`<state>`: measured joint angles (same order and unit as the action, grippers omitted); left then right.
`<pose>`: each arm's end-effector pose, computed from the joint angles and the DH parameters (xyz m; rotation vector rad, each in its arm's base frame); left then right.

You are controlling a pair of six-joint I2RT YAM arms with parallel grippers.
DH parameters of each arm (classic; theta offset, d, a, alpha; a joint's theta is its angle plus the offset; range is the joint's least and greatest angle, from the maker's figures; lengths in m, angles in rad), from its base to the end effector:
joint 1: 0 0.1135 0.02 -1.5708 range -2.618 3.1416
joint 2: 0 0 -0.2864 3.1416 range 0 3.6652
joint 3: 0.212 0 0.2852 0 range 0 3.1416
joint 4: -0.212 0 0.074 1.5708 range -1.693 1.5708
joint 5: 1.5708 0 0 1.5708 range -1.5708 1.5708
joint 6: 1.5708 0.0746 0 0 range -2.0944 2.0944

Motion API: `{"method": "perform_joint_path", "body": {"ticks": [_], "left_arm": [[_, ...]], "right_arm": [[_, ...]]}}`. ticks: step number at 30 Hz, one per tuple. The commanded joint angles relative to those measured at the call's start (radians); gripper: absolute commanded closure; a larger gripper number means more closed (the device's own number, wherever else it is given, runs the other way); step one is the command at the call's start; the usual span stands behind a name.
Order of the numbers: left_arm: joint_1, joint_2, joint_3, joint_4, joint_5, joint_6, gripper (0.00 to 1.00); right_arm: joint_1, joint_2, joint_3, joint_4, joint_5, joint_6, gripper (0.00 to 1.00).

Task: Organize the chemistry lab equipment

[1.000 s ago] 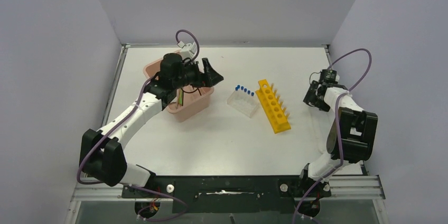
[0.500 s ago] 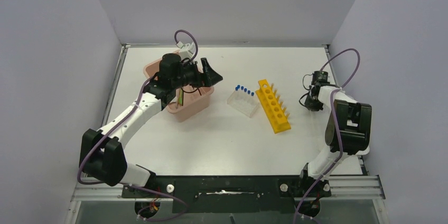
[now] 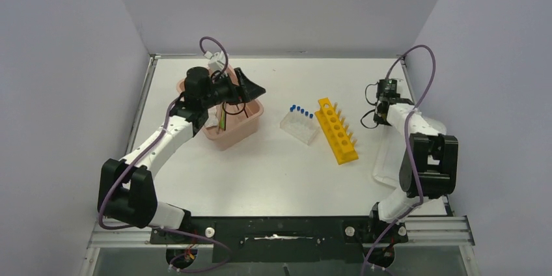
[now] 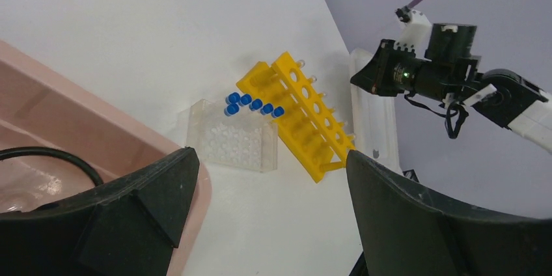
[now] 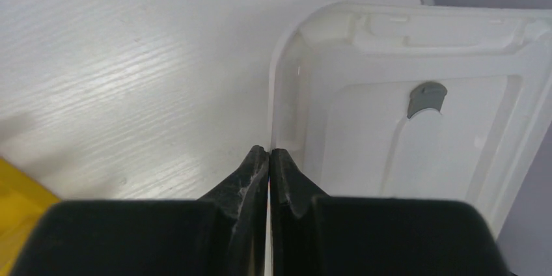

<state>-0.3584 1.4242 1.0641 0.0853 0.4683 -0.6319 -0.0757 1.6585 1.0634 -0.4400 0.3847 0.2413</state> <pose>0.3586 -0.1703 0.3166 0.0824 1.9657 -1.1028 0.3795 -0.0569 0.1691 0.5361 2.4921 -0.4363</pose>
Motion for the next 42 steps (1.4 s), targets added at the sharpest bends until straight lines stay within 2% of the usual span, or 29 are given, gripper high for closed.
{"method": "perform_joint_path", "body": {"ticks": [1, 3, 11, 14, 17, 21, 23, 26, 29, 32, 37, 42], "left_arm": [[0.107, -0.02, -0.089, 0.315, 0.206, -0.173, 0.15], [0.119, -0.034, -0.107, 0.354, 0.205, -0.18, 0.15], [0.089, -0.102, 0.041, 0.053, 0.058, 0.029, 0.15], [0.086, -0.114, 0.067, 0.035, 0.037, 0.047, 0.15], [0.091, -0.124, 0.053, 0.098, 0.057, 0.012, 0.15], [0.124, -0.14, 0.048, 0.204, 0.123, -0.107, 0.15], [0.147, -0.15, -0.008, 0.391, 0.194, -0.183, 0.15], [0.182, -0.114, -0.082, 0.724, 0.294, -0.41, 0.15], [0.183, -0.033, -0.07, 0.895, 0.36, -0.553, 0.15], [0.179, -0.013, -0.067, 0.903, 0.361, -0.557, 0.15], [0.174, -0.057, -0.063, 0.776, 0.32, -0.449, 0.15], [0.174, -0.068, -0.063, 0.755, 0.32, -0.439, 0.15]], "right_arm": [[0.035, -0.155, 0.082, 0.052, 0.091, -0.045, 1.0], [0.049, -0.193, 0.1, 0.058, 0.095, -0.066, 1.0], [0.114, -0.273, 0.241, 0.015, 0.079, -0.108, 1.0], [0.157, -0.264, 0.303, -0.014, 0.123, -0.131, 1.0], [0.186, -0.269, 0.34, -0.007, 0.115, -0.144, 1.0], [0.198, -0.271, 0.384, 0.0, 0.092, -0.153, 1.0], [0.199, -0.273, 0.413, -0.005, 0.07, -0.157, 1.0], [0.206, -0.284, 0.462, -0.016, 0.023, -0.157, 1.0], [0.225, -0.295, 0.502, -0.03, -0.019, -0.157, 1.0], [0.239, -0.303, 0.532, -0.035, -0.056, -0.16, 1.0], [0.228, -0.279, 0.517, -0.032, -0.016, -0.18, 1.0], [0.136, -0.226, 0.43, 0.008, -0.041, -0.162, 1.0]]}}
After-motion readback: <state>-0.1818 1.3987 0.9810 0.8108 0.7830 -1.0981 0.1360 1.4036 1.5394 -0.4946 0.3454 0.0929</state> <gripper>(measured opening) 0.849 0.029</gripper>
